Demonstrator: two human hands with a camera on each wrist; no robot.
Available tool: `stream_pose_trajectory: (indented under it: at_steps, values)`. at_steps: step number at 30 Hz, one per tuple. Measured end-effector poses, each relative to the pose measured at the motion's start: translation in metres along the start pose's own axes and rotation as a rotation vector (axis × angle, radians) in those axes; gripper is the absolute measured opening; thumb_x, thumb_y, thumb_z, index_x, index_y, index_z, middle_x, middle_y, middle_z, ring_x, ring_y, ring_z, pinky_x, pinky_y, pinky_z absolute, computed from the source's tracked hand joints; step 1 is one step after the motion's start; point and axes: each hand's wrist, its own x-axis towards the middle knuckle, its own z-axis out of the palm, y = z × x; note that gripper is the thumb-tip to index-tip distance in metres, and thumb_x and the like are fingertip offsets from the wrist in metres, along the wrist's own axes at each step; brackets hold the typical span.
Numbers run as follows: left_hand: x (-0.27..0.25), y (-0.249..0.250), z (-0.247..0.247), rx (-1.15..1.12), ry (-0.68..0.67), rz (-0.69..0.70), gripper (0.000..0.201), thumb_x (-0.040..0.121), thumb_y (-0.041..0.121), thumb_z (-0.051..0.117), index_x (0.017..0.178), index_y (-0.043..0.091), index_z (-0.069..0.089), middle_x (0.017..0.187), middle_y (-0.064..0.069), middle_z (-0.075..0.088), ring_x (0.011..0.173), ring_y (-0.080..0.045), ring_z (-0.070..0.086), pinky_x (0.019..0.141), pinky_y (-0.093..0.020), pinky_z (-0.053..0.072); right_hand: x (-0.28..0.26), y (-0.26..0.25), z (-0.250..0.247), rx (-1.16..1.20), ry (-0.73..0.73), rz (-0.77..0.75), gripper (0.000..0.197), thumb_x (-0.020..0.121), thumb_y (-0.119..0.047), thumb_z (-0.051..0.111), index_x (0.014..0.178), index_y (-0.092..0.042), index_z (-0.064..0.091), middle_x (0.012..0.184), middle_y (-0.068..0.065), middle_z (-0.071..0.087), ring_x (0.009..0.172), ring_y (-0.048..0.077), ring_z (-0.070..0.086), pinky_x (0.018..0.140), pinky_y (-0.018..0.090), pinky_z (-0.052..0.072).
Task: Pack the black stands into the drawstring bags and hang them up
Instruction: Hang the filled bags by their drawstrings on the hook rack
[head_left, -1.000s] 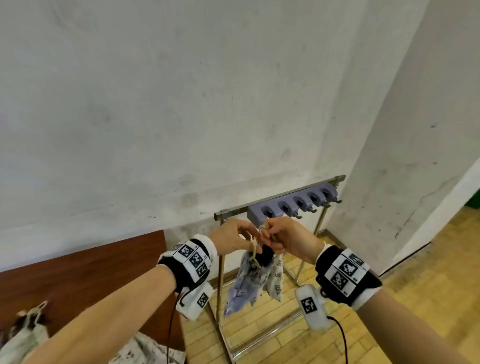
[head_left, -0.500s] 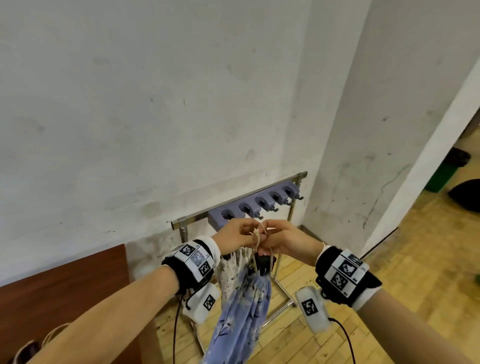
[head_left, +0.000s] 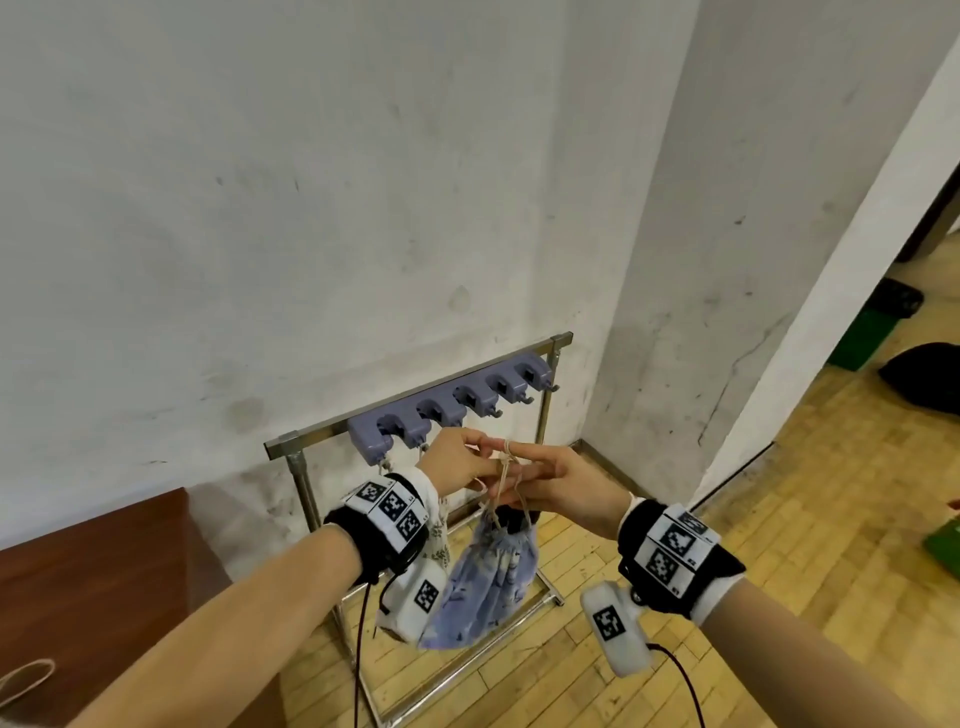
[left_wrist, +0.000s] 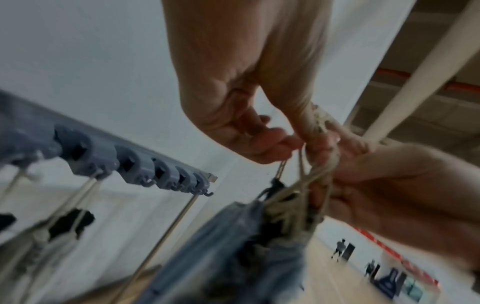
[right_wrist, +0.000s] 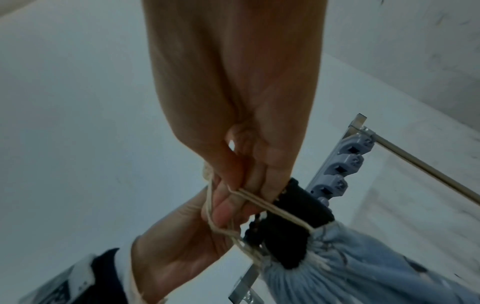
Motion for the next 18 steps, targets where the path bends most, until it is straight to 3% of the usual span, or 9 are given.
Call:
stream_pose_trajectory:
  at_steps: [2, 5, 8, 10, 12, 14, 16, 18]
  values:
    - [0.013, -0.004, 0.007, -0.027, 0.018, -0.053, 0.022, 0.077, 0.014, 0.077, 0.068, 0.002, 0.062, 0.058, -0.005, 0.055, 0.061, -0.018, 0.054, 0.061, -0.028, 0.049, 0.004, 0.005, -0.012, 0.037, 0.034, 0.020, 0.062, 0.091, 0.015, 0.040, 0.137, -0.025, 0.050, 0.117, 0.022, 0.066, 0.108, 0.032, 0.066, 0.093, 0.038, 0.054]
    - [0.033, -0.013, 0.013, -0.119, 0.060, -0.135, 0.022, 0.078, 0.019, 0.077, 0.073, 0.001, 0.064, 0.059, -0.006, 0.047, 0.060, -0.016, 0.043, 0.058, -0.025, 0.041, 0.017, 0.013, -0.029, 0.105, 0.061, 0.042, 0.057, 0.095, 0.011, 0.040, 0.135, -0.028, 0.052, 0.119, 0.013, 0.068, 0.108, 0.029, 0.066, 0.089, 0.037, 0.056]
    - [0.053, -0.020, 0.018, -0.121, 0.057, -0.154, 0.022, 0.076, 0.021, 0.079, 0.081, 0.000, 0.074, 0.055, 0.002, 0.053, 0.055, -0.013, 0.041, 0.058, -0.026, 0.038, 0.034, 0.023, -0.042, 0.017, 0.164, 0.036, 0.043, 0.095, 0.006, 0.048, 0.133, -0.013, 0.056, 0.113, 0.013, 0.070, 0.096, 0.024, 0.071, 0.079, 0.030, 0.059]
    - [0.062, -0.023, 0.020, -0.119, -0.014, -0.144, 0.016, 0.081, 0.016, 0.075, 0.087, 0.001, 0.075, 0.065, -0.002, 0.059, 0.059, -0.011, 0.045, 0.058, -0.023, 0.039, 0.046, 0.029, -0.052, -0.059, 0.216, 0.053, 0.040, 0.094, 0.007, 0.050, 0.131, -0.007, 0.057, 0.106, 0.015, 0.072, 0.086, 0.019, 0.073, 0.073, 0.025, 0.058]
    - [0.084, -0.031, 0.024, -0.206, -0.127, -0.163, 0.010, 0.087, 0.001, 0.062, 0.088, -0.004, 0.070, 0.081, -0.013, 0.056, 0.071, -0.019, 0.047, 0.062, -0.026, 0.040, 0.066, 0.034, -0.067, -0.158, 0.218, 0.077, 0.043, 0.091, 0.004, 0.056, 0.131, -0.010, 0.057, 0.097, 0.013, 0.074, 0.079, 0.013, 0.073, 0.070, 0.021, 0.058]
    - [0.088, -0.032, 0.025, -0.286, -0.211, -0.203, 0.018, 0.090, -0.005, 0.054, 0.084, 0.000, 0.070, 0.085, -0.015, 0.059, 0.077, -0.023, 0.051, 0.068, -0.026, 0.047, 0.072, 0.035, -0.072, -0.349, 0.235, 0.069, 0.045, 0.086, -0.007, 0.067, 0.129, -0.018, 0.060, 0.081, 0.001, 0.074, 0.068, 0.001, 0.069, 0.064, 0.013, 0.053]
    - [0.106, -0.034, 0.023, -0.369, -0.298, -0.245, 0.027, 0.093, -0.005, 0.048, 0.079, 0.006, 0.069, 0.084, -0.010, 0.058, 0.074, -0.017, 0.049, 0.071, -0.023, 0.050, 0.090, 0.040, -0.083, -0.593, 0.237, 0.083, 0.035, 0.081, -0.024, 0.072, 0.115, -0.031, 0.067, 0.067, -0.011, 0.067, 0.056, -0.003, 0.060, 0.057, 0.010, 0.044]
    - [0.121, -0.028, 0.015, -0.405, -0.369, -0.294, 0.031, 0.092, -0.004, 0.043, 0.074, 0.006, 0.067, 0.082, -0.007, 0.058, 0.072, -0.014, 0.048, 0.071, -0.024, 0.047, 0.108, 0.039, -0.095, -0.801, 0.222, 0.129, 0.012, 0.076, -0.036, 0.072, 0.086, -0.037, 0.067, 0.063, -0.011, 0.057, 0.054, 0.002, 0.049, 0.052, 0.017, 0.038]
